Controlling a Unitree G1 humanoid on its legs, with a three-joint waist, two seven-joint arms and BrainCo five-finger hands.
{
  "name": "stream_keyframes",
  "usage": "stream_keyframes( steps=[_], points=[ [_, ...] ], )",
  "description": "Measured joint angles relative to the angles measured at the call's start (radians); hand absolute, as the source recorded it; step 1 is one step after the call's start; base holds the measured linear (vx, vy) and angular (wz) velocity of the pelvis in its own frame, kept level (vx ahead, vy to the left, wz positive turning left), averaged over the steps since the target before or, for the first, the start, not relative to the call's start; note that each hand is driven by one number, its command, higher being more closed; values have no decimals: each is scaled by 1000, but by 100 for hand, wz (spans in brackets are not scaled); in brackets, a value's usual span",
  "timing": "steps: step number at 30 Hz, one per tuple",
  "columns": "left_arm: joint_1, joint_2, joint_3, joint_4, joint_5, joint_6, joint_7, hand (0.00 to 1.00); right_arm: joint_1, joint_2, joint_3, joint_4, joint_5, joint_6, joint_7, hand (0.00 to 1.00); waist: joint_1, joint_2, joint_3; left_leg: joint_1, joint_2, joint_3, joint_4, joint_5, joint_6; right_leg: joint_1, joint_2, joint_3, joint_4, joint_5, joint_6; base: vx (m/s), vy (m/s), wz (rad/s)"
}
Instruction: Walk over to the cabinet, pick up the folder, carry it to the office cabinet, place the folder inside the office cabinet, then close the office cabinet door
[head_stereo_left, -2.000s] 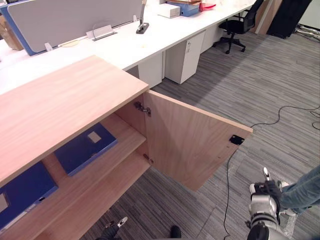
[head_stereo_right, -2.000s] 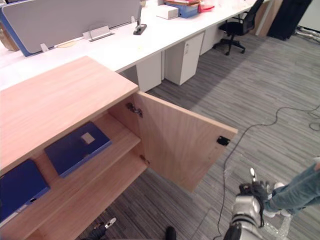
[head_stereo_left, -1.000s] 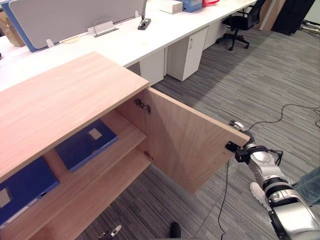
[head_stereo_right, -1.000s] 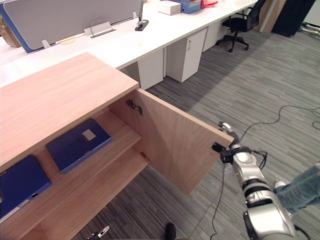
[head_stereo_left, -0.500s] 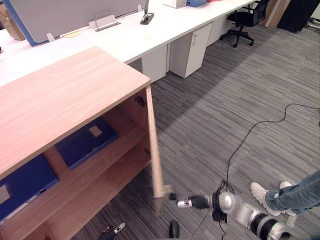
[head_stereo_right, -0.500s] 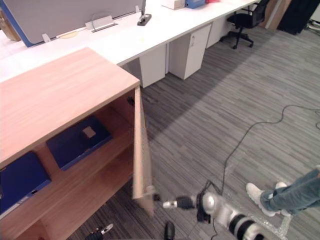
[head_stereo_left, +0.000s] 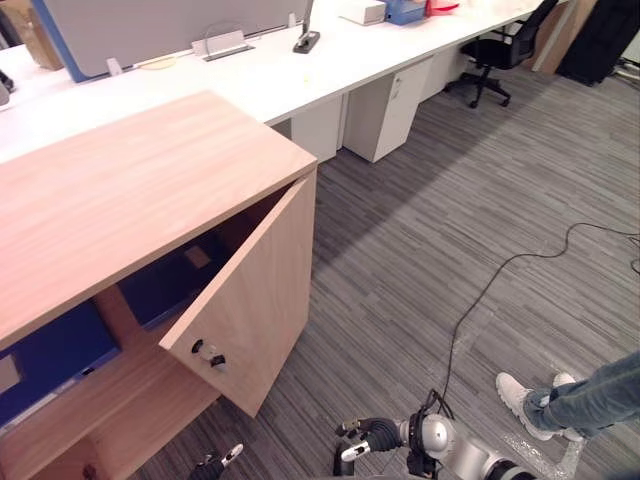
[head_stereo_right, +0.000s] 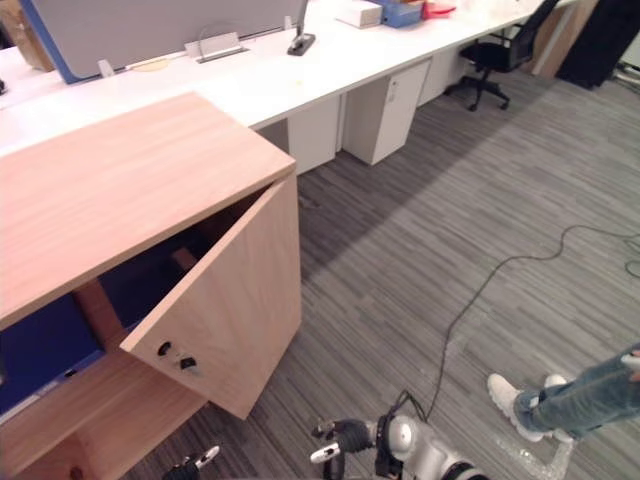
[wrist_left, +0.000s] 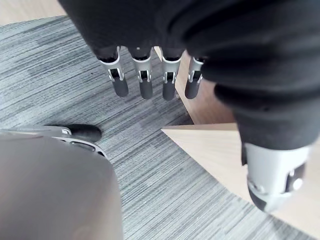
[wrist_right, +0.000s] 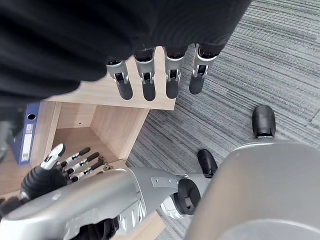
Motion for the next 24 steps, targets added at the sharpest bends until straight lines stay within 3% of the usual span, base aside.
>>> stream_keyframes(
  steps=[2, 4, 5, 6, 8, 10, 11, 13, 14, 16, 19, 21, 24],
  points=[
    [-3, -8, 15, -1, -17, 0, 6, 0, -21, 103, -152, 215, -17, 15, -91, 0, 11, 2, 6, -9, -5, -29, -1, 7, 4, 2, -10, -33, 1, -1, 1, -31, 6, 43],
    [-4, -20, 37, -5, -35, -1, 23, 0, -48, 188, -447, 435, -42, 51, -227, 0, 22, 3, 9, -9, -16, -75, -14, 22, 10, 15, -26, -77, 5, -6, 8, -12, 18, 59],
    [-4, -22, 37, -8, -36, -1, 32, 0, -47, 199, -530, 466, -38, 58, -266, 0, 22, 3, 10, -10, -20, -92, -14, 24, 12, 22, -32, -93, 5, -8, 11, -6, 40, 73],
    [-4, -25, 37, -9, -42, -1, 43, 0, -45, 210, -696, 514, -19, 75, -332, 0, 24, 4, 10, -8, -27, -124, -13, 28, 17, 38, -43, -122, 6, -13, 18, -13, 47, 77],
    [-4, -29, 34, -10, -49, -2, 65, 0, -29, 219, -913, 548, 149, 94, -443, 0, 24, 7, 12, -9, -50, -188, -8, 35, 28, 66, -74, -187, 11, -26, 36, -17, 72, 91],
    [-10, -32, 23, -12, -49, -3, 76, 0, -11, 218, -966, 543, 318, 96, -491, 0, 18, 17, 26, -13, -67, -240, 14, 33, 36, 64, -111, -239, 92, -71, 60, -21, 125, 101],
    [-12, -31, 2, -13, -48, -5, 79, 0, 8, 222, -994, 542, 393, 98, -506, 0, 13, 22, 37, -17, -85, -291, 44, 20, 57, 36, -163, -278, 240, -140, 75, -46, 251, 132],
    [-11, -26, -28, -20, -44, -15, 81, 0, 37, 243, -993, 531, 407, 107, -507, 0, 10, 30, 53, -24, -125, -380, 95, 21, 76, -65, -259, -239, 574, -208, 67, -55, 225, 143],
    [-7, -23, -37, -21, -41, -17, 81, 0, 41, 256, -998, 528, 397, 107, -506, 0, 9, 28, 53, -24, -136, -402, 102, 23, 79, -92, -269, -190, 636, -215, 70, -17, 135, 135],
    [14, -20, -27, -22, 0, -24, 81, 0, 51, 271, -994, 476, 325, 103, -503, 0, 10, 28, 51, -25, -169, -482, 116, 29, 89, -131, -218, 87, 694, -246, 98, 32, 79, 110],
    [19, -31, 35, -17, 36, -23, 79, 0, 58, 285, -994, 456, 311, 91, -485, 0, 4, 22, 43, -81, -201, -593, 166, 22, 76, -131, -114, 396, 627, -282, 104, 84, -54, 109],
    [15, -40, 75, -19, 37, -23, 79, 0, 69, 294, -1004, 456, 311, 92, -481, 0, 6, 19, 42, -116, -208, -655, 208, 4, 47, -57, -120, 401, 519, -303, 112, 152, -155, 104],
    [11, -50, 119, -18, 39, -22, 79, 0, 67, 308, -1041, 455, 314, 92, -475, 0, 24, 16, 41, -135, -171, -701, 216, -17, 15, 4, -107, 336, 390, -313, 113, 123, -239, 45]
  ],
)
